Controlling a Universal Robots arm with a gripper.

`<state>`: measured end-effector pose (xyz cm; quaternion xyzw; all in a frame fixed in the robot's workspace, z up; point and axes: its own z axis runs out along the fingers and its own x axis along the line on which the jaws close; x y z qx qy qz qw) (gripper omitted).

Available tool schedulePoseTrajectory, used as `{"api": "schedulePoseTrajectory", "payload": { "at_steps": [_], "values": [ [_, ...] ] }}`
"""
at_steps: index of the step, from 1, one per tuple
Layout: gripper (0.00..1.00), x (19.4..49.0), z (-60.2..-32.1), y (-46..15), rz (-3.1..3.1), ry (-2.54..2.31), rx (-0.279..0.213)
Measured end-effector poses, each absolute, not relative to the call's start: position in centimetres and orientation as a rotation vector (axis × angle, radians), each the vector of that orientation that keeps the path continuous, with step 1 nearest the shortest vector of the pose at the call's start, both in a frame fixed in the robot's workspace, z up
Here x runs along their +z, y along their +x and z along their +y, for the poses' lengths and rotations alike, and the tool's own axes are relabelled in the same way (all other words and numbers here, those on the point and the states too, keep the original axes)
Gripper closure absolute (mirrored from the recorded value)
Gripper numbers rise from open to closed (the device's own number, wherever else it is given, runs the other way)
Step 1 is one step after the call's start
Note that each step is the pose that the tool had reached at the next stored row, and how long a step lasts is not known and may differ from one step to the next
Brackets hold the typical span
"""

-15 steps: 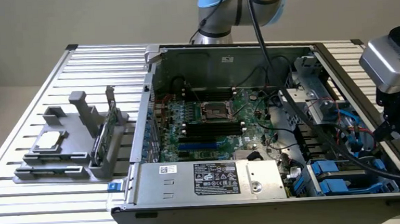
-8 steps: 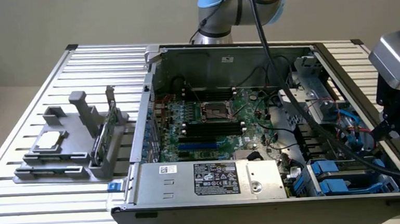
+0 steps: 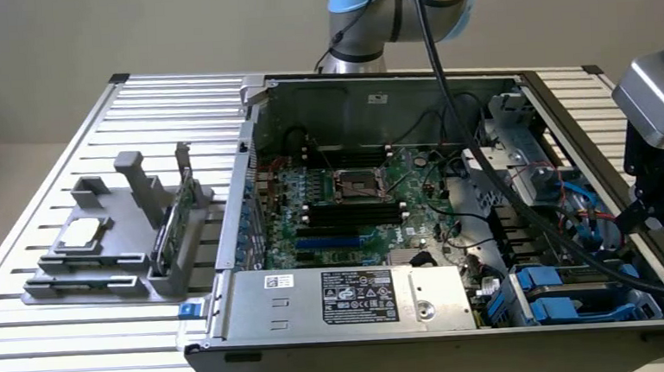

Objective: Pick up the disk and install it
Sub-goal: 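Insert the first disk wire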

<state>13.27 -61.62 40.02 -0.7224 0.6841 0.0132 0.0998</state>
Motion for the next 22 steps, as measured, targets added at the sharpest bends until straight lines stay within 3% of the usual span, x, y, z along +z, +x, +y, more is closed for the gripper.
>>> {"api": "schedulePoseTrajectory", "payload": {
  "at_steps": [22],
  "values": [
    [0.89, 40.01, -61.61, 13.25, 2.186, -1.973, 0.029]
  ]
}}
